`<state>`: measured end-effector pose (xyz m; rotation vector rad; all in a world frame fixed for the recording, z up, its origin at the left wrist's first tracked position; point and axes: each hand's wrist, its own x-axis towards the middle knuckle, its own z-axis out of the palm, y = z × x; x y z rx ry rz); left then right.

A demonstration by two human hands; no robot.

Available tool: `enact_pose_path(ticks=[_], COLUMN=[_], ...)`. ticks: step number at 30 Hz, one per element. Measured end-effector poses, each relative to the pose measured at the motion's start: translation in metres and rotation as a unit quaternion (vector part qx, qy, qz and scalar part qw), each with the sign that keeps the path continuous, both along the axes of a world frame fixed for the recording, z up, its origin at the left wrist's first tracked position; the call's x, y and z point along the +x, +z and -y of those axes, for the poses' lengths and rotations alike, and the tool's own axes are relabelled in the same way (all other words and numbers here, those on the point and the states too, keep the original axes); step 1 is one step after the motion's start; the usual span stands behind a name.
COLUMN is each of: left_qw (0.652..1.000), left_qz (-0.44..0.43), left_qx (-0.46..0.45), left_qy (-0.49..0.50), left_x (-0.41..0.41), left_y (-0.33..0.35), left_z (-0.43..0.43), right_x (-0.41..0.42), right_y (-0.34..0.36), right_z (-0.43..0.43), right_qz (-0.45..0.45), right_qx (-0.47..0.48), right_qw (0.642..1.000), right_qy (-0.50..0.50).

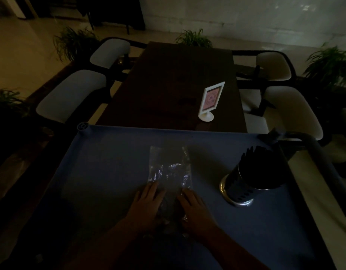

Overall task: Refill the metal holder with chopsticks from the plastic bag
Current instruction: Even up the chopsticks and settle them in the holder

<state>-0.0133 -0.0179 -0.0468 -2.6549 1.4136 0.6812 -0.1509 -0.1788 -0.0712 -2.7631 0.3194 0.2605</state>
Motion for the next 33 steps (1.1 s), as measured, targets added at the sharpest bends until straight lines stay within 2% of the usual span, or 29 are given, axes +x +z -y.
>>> enact_pose_path(ticks=[4,7,9,11,15,18,22,24,29,33], left_qw=[0.999,0.997,0.994,0.984,0.960,0.915,0.874,0.864,0.861,0.852], left_qz=[-0.018,-0.028,-0.026,-0.042,-0.118,-0.261,-0.339,-0.370,-0.397,-0.379], left_qx=[0.018,0.000,-0.051,-0.138,-0.236,-0.283,-0.329,-0.326,-0.301,-0.334], left_qy=[0.022,0.067,0.096,0.102,0.091,0.116,0.112,0.105,0.104,0.139], left_x=[0.001,0.008,0.010,0.011,-0.002,-0.026,-0.051,-0.056,-0.074,-0.085], left_y=[0.010,0.018,0.023,0.030,0.053,0.074,0.095,0.099,0.093,0.080], left_z=[0.013,0.029,0.040,0.051,0.090,0.127,0.162,0.174,0.192,0.189], right_x=[0.004,0.000,-0.009,-0.025,-0.079,-0.122,-0.144,-0.141,-0.123,-0.109], right_y=[0.006,0.018,0.031,0.048,0.072,0.086,0.099,0.100,0.100,0.104], right_z=[0.004,0.011,0.021,0.034,0.073,0.102,0.131,0.143,0.155,0.153], right_qz=[0.016,0.076,0.103,0.115,0.151,0.201,0.303,0.306,0.268,0.305], right_qx=[0.026,0.094,0.146,0.187,0.165,0.163,0.204,0.238,0.292,0.341], right_qw=[1.000,0.992,0.982,0.970,0.948,0.911,0.842,0.837,0.866,0.853], right_qy=[0.003,-0.032,-0.067,-0.103,-0.226,-0.320,-0.397,-0.386,-0.304,-0.251])
